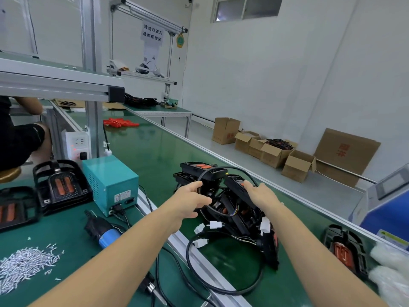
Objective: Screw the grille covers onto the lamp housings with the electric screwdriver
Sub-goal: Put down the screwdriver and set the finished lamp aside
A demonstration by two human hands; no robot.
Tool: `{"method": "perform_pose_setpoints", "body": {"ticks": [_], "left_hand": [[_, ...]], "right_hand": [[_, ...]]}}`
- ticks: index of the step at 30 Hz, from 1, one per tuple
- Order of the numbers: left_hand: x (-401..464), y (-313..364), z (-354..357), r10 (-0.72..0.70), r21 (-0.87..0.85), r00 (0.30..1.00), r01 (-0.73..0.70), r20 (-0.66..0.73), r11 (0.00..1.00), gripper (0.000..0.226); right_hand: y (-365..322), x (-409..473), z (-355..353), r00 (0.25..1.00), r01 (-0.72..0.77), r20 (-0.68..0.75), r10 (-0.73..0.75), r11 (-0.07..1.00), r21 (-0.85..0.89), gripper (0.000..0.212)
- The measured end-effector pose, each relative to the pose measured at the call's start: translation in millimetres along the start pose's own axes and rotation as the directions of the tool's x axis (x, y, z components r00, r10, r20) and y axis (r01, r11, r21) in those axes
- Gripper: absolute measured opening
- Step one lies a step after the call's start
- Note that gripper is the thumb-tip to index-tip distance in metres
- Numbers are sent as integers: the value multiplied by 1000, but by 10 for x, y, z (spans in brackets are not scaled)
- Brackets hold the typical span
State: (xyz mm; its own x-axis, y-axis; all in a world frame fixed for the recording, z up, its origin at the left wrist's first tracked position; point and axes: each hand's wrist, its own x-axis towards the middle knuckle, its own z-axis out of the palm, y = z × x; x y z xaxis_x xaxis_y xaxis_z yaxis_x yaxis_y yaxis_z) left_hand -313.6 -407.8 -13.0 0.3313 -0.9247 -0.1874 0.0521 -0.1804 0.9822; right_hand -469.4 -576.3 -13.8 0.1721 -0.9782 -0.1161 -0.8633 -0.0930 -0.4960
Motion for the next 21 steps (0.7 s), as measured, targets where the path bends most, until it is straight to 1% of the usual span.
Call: {"method": "perform_pose_setpoints", "body": {"ticks": [2, 4, 6, 8, 10, 14, 17, 19, 21], "left_hand": [[-26, 16, -14, 11, 4, 1000, -11, 4, 1000, 68], [-55, 27, -32, 22, 7, 1000, -22, 3, 1000, 68], [-82, 28, -63, 32, 14, 999, -32, -5, 999, 67], [-106, 19, -108, 38, 24, 999, -38, -19, 999, 66], [-130, 6, -157, 41, 36, 999, -40, -35, 999, 64], [-179, -19, -259, 40, 69, 996, -34, -79, 997, 62], [-248, -34, -330, 41, 79, 994, -33, -102, 996, 64], [-299, -52, -391, 53, 94, 991, -42, -123, 995, 66], [-344, -90, -466, 70, 122, 986, -51, -149, 991, 70]], "right_hand": [[4, 25, -7, 999, 43, 27, -43, 999, 22, 64], [15, 39, -20, 999, 41, 11, -41, 997, 67, 57], [23, 35, -45, 999, 32, -15, -31, 997, 72, 50], [-12, -11, -79, 999, 14, -46, -14, 1000, 5, 59], [-90, -87, -110, 995, 9, -94, -19, 995, -102, 68], [-280, -211, -134, 990, 71, -108, -94, 977, -199, 63], [-429, -317, -115, 983, 106, -119, -141, 959, -264, 67], [-535, -411, -79, 970, 150, -139, -199, 942, -301, 69], [-644, -522, 1, 952, 226, -128, -279, 920, -319, 69]]}}
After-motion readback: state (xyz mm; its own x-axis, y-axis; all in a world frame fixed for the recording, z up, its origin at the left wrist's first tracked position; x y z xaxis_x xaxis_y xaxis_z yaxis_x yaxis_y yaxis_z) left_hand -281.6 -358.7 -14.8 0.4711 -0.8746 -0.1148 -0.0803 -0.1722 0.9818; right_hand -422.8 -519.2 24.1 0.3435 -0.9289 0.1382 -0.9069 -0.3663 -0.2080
